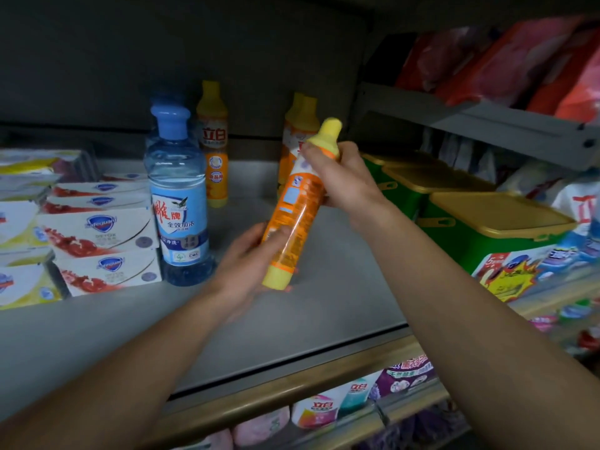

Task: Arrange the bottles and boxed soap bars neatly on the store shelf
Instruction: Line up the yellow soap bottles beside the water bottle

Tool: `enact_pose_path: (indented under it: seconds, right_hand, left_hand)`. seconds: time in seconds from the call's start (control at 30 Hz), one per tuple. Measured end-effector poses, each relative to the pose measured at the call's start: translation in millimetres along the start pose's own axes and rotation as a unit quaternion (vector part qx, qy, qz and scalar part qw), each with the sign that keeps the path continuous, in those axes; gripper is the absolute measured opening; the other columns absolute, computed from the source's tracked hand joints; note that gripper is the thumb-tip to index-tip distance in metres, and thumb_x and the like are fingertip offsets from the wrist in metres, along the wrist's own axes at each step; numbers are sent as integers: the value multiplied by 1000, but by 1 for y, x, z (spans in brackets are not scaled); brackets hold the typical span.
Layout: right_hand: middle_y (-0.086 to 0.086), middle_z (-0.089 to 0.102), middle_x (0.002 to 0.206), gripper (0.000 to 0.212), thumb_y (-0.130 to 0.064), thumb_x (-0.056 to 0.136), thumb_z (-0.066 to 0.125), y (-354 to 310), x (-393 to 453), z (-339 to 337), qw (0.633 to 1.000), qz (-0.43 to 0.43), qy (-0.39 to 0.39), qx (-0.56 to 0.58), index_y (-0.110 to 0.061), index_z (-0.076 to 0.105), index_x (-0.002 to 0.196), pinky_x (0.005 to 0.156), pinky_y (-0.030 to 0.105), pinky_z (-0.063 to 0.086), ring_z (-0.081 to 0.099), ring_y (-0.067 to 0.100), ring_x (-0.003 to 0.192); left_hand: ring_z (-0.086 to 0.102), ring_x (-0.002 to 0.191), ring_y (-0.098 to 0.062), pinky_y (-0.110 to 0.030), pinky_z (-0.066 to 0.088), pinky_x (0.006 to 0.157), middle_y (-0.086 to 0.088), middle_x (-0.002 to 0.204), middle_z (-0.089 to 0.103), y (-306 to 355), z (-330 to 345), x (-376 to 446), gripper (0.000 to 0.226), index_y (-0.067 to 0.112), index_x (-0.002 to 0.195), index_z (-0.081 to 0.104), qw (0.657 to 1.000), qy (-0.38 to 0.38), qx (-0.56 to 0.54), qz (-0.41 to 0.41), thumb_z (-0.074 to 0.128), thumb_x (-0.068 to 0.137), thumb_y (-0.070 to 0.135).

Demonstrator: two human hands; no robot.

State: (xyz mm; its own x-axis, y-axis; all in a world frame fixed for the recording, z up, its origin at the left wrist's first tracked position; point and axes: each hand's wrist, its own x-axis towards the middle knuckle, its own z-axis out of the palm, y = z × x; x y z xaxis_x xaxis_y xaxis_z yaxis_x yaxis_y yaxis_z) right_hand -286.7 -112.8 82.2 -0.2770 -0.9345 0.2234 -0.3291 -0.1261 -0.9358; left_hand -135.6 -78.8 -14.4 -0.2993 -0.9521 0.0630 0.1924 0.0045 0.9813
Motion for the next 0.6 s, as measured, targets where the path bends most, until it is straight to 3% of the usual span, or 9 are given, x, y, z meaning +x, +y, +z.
enact_pose_path:
  seconds: [0.07,0.13,0.23,0.3,0.37,0.43,0.5,0.6]
  right_hand:
    - [7,66,106,46,-49,94,56,-1,1,-7,981,80,-90,150,-15,55,124,81,43,60,70,24,89]
    - [13,62,107,43,-41,99,48,3,-1,-12,949,125,-154,246,-9,56,126,76,41,60,69,28,85]
    - [13,61,98,30,-29,101,45,7,-5,-10,927,124,-183,303,-6,53,119,67,37,59,68,25,74]
    - [13,65,98,28,-26,100,50,7,-5,-9,932,99,-174,303,-6,54,120,68,38,60,71,24,75]
    - [12,68,105,31,-28,97,58,5,-3,-12,954,66,-143,255,-9,56,121,70,40,60,73,24,82]
    - [8,70,109,38,-31,91,68,1,0,-14,984,27,-93,150,-16,55,123,71,41,61,73,23,89]
    - [4,69,108,43,-34,84,76,-2,2,-10,998,-10,-30,53,-23,53,119,74,43,62,72,22,91]
    - [0,68,109,44,-42,79,77,-3,2,0,998,-52,18,-23,-29,50,111,81,47,60,70,21,95]
  left_hand:
    - [65,59,-24,-28,51,47,-15,97,69,7,-4,-2,54,12,114,64,972,-92,-186,-111,57,78,51]
    - [61,52,-21,-24,48,43,-13,92,69,11,-9,-4,63,6,114,67,932,-178,-270,-163,48,81,56]
    - [60,49,-20,-24,49,43,-10,88,70,10,-16,-2,73,3,116,68,895,-269,-304,-186,37,83,61]
    - [62,51,-20,-24,50,44,-10,90,70,10,-18,-2,75,5,119,67,892,-294,-292,-184,35,84,62]
    - [64,56,-24,-27,53,47,-13,95,71,11,-14,0,71,8,120,66,916,-249,-255,-181,40,82,63]
    - [69,69,-26,-35,57,56,-14,102,71,8,-6,2,63,13,119,63,963,-126,-186,-152,51,79,59]
    - [70,80,-22,-46,59,66,-9,102,70,3,2,4,41,20,111,62,991,11,-107,-78,58,84,50]
    - [70,78,-15,-44,61,64,-1,97,68,-3,7,0,20,27,100,59,998,56,22,25,61,88,43]
